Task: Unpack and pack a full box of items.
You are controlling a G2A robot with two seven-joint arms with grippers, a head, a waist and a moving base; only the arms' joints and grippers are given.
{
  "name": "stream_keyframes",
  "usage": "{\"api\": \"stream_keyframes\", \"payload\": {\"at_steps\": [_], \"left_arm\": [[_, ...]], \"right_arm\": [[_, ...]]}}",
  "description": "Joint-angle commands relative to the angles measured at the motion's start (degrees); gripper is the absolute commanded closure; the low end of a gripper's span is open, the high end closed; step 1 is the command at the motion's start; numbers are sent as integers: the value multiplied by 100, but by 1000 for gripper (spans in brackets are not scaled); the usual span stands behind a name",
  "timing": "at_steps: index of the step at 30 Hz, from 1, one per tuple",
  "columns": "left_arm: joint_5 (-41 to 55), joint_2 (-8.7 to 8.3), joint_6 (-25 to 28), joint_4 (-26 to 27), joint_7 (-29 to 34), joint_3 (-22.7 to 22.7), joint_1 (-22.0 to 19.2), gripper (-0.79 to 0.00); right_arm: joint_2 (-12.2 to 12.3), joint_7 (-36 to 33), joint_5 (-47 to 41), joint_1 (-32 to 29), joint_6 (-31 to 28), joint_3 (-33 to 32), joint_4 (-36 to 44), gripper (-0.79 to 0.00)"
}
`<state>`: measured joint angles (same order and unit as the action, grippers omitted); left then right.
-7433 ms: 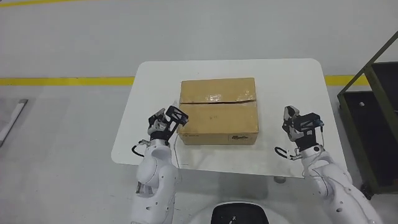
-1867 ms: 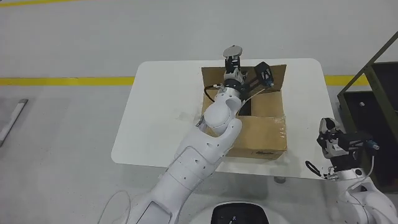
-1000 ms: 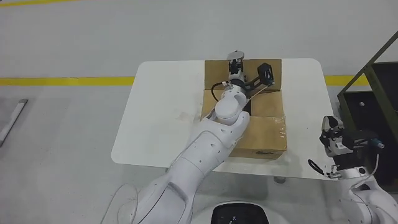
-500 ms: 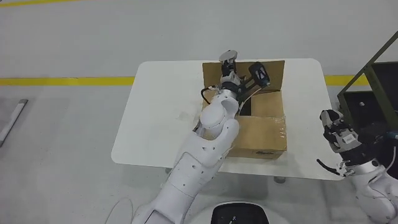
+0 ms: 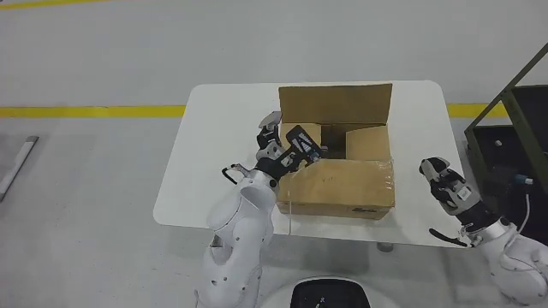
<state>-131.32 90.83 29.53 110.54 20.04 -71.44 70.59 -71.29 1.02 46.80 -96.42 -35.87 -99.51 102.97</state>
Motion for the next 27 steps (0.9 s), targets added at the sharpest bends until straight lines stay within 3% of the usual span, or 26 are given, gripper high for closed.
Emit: {"api": "stream_keyframes", "payload": {"at_steps": [1, 4, 8, 14, 18, 23, 27], "left_arm": [[96, -12, -134, 123, -31, -28, 210, -785], [-270, -64, -419, 81, -355, -38, 342, -785], [-270, -64, -419, 81, -355, -38, 342, -785], [-270, -64, -419, 81, -355, -38, 342, -785], [-270, -64, -419, 81, -355, -38, 342, -785], [-270, -64, -419, 81, -355, -38, 342, -785], [-270, -64, -419, 81, -355, -38, 342, -785]], "right_arm": [[0, 0, 0, 0, 0, 0, 0, 0], [-4, 12, -72, 24, 50, 28, 7, 0], [22, -296, -738, 272, 93, -83, -110, 0], [208, -2486, -2115, 949, 10, -386, -376, 0], [370, -4226, -2898, 1478, -528, -256, -564, 0], [509, -5390, -3571, 1820, -766, -114, -825, 0], [528, -5512, -3704, 1859, -767, -82, -861, 0]]}}
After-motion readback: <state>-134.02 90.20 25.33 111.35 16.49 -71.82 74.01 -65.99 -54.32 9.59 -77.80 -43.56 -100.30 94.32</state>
